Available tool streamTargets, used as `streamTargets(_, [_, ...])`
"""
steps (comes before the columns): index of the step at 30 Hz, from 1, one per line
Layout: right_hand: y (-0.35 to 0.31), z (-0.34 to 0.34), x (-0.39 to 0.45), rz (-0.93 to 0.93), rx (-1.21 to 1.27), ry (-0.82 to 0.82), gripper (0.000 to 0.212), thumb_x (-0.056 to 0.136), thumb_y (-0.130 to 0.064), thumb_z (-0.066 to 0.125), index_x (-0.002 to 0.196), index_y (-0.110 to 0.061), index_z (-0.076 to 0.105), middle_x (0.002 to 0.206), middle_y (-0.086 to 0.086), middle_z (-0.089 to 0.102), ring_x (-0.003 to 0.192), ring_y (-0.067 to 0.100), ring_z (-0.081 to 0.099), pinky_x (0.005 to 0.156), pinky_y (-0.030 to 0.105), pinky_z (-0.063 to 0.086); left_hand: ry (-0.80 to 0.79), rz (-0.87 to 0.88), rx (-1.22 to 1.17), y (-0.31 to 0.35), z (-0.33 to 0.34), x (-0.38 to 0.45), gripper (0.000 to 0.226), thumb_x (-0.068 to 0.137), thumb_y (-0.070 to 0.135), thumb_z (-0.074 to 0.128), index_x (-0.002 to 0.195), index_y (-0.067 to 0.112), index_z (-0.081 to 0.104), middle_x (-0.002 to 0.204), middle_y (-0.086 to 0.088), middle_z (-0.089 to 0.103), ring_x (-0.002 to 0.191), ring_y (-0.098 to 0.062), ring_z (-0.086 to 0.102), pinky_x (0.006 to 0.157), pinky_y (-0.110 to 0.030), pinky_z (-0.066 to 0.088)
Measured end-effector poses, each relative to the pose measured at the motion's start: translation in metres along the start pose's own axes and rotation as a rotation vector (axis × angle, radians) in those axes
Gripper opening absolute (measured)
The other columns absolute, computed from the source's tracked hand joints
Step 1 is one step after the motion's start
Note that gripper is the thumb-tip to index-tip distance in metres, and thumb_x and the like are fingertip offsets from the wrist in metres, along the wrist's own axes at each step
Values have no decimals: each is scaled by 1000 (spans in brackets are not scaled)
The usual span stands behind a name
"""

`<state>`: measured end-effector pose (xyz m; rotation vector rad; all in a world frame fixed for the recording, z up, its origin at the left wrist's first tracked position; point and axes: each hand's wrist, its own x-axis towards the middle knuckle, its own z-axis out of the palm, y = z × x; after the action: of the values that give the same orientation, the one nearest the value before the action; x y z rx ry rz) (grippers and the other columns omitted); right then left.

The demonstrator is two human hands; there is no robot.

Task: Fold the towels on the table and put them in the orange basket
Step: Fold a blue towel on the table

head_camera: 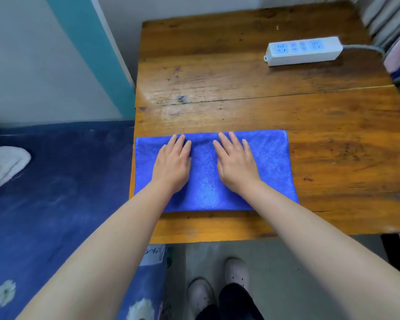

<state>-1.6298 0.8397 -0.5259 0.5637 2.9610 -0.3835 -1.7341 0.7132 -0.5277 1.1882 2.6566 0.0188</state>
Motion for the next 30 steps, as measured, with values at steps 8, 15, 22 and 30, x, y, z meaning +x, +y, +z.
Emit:
streamTargets(8, [37,17,29,-37,-104,-110,53,97,-40,25,146,-28,8,156,-6,2,144,18,-3,114,39,-9,-8,-40,1,-41,26,21,56,96,42,33,146,23,18,156,-2,11,144,-26,2,114,-40,0])
streamTargets(15, [86,5,17,217,-23,-2,54,96,-35,34,145,-18,19,155,2,14,144,22,7,114,37,-2,13,-268,-150,-66,23,23,58,96,40,33,147,17,17,156,-1,12,145,-24,1,115,-46,7])
streamTargets(22, [105,-5,-22,496,166,20,58,97,-29,33,145,-8,11,156,9,8,144,24,4,115,40,3,-45,-378,-15,-47,1,21,60,97,39,30,146,10,13,156,-10,3,144,-26,-3,114,-50,7])
streamTargets(30, [68,-4,-82,639,211,61,64,87,-29,54,139,-2,28,138,16,40,126,32,34,96,43,30,-54,-84,-38,37,11,15,60,97,37,33,147,10,13,157,-6,6,145,-22,0,116,-40,6])
